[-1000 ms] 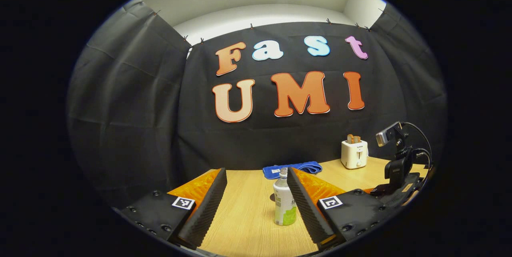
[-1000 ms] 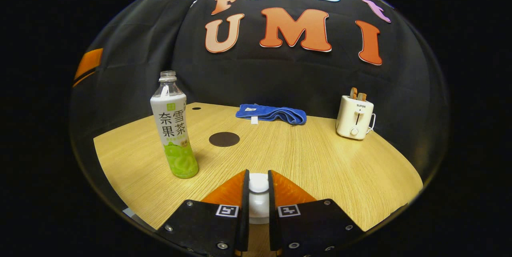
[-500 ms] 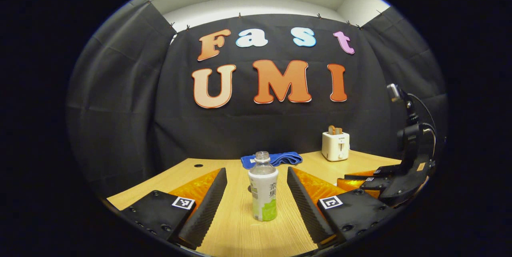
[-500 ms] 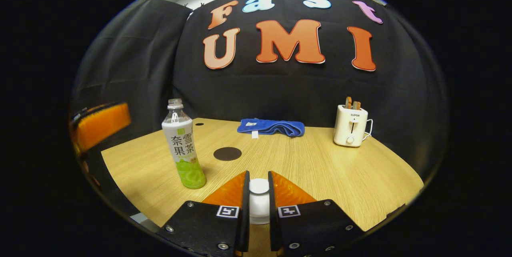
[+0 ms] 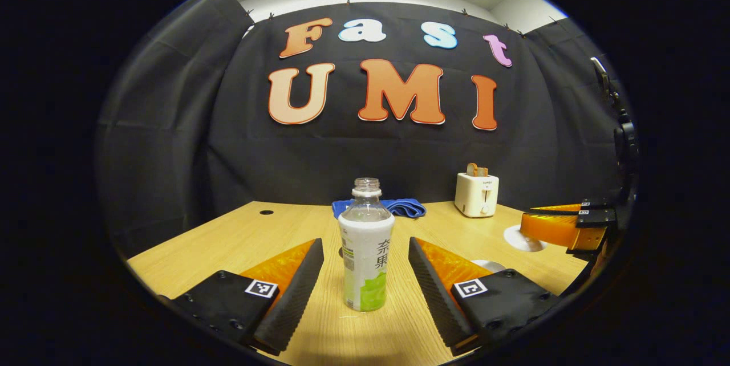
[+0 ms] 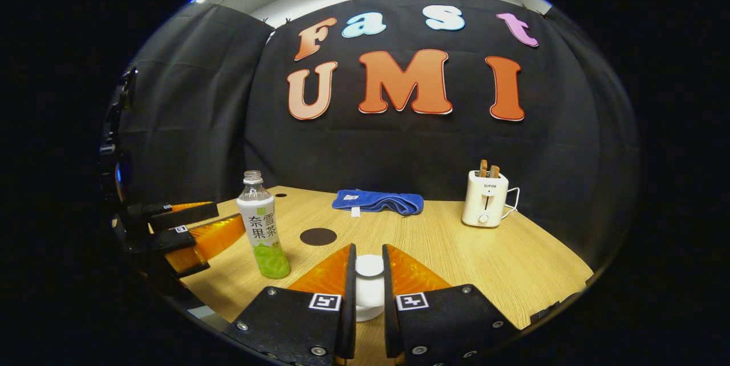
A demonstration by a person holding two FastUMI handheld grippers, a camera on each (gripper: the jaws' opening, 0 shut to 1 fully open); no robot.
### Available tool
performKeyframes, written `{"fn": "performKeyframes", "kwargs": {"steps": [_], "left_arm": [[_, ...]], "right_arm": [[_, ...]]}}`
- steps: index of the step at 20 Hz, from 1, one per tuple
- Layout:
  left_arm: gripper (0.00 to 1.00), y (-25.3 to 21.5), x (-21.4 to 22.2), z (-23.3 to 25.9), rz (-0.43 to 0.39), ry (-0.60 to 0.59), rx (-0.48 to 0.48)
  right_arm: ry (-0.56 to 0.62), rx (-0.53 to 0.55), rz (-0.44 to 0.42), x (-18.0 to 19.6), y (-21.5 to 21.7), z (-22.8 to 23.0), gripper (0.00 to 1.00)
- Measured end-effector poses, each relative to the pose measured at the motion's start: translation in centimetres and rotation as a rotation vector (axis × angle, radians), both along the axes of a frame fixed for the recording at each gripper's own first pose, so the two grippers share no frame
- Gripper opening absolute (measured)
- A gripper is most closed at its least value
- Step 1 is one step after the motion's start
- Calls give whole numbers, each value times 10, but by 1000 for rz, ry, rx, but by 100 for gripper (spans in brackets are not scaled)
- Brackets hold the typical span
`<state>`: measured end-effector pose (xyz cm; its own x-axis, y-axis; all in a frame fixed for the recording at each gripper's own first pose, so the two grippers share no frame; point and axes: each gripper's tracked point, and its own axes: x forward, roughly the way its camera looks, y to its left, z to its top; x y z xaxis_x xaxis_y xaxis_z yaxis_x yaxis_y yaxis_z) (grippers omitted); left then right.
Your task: Open the teacup lid with one hand, grasp the water bottle and pour water into the teacup with the other hand; after pouring, place the water bottle on the coaster and then close the teacup lid.
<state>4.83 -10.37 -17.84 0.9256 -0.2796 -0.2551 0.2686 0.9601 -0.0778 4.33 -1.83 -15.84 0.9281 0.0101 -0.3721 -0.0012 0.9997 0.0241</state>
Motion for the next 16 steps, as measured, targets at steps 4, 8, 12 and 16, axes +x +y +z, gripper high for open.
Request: {"fn": "performKeyframes", "kwargs": {"steps": [4, 8, 12, 16], "left_arm": [[96, -4, 12, -16, 12, 3, 61], [93, -15, 21, -29, -2, 18, 64], [93, -15, 26, -53, 18, 88, 60], [93, -14, 35, -61, 19, 94, 67]], "right_arm": [[-2, 4, -12, -4, -8, 1, 21], [9, -3, -30, -9, -18, -3, 20], [11, 14, -34, -8, -20, -5, 21], [8, 32, -37, -8, -20, -5, 21]]}}
